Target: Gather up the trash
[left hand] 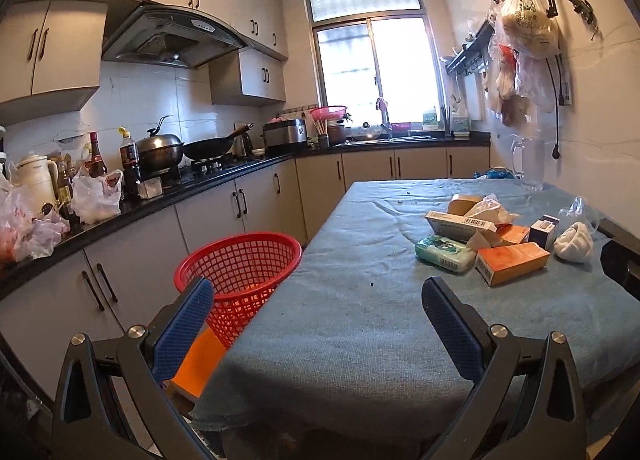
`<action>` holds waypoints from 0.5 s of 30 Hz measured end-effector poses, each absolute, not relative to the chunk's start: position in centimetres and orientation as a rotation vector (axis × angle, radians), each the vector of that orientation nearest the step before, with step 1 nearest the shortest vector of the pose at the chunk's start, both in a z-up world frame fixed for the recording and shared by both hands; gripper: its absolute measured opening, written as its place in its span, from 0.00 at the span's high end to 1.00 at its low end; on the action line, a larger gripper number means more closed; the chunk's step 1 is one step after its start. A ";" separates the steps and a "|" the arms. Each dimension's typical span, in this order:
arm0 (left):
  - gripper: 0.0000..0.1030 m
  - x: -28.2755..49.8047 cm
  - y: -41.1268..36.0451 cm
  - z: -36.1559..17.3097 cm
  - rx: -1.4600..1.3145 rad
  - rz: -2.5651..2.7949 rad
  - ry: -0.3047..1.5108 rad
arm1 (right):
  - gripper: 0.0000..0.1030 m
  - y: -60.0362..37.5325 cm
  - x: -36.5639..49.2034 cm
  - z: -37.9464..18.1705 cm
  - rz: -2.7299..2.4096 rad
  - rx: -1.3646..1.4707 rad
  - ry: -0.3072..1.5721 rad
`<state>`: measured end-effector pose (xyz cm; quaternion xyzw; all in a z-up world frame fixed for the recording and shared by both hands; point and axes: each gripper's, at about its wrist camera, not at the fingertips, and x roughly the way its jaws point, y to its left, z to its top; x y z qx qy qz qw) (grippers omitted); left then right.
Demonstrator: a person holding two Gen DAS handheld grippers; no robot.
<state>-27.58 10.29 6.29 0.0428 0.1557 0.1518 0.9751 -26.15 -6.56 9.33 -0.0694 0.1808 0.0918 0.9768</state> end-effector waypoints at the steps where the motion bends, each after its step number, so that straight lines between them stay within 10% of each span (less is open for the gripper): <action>1: 0.00 -27.6 10.4 6.2 0.083 0.304 0.315 | 0.00 -6.5 -26.0 9.3 0.186 -0.141 0.369; 15: 0.00 -27.5 10.3 6.3 0.086 0.301 0.325 | 0.00 -6.6 -25.2 8.6 0.171 -0.133 0.409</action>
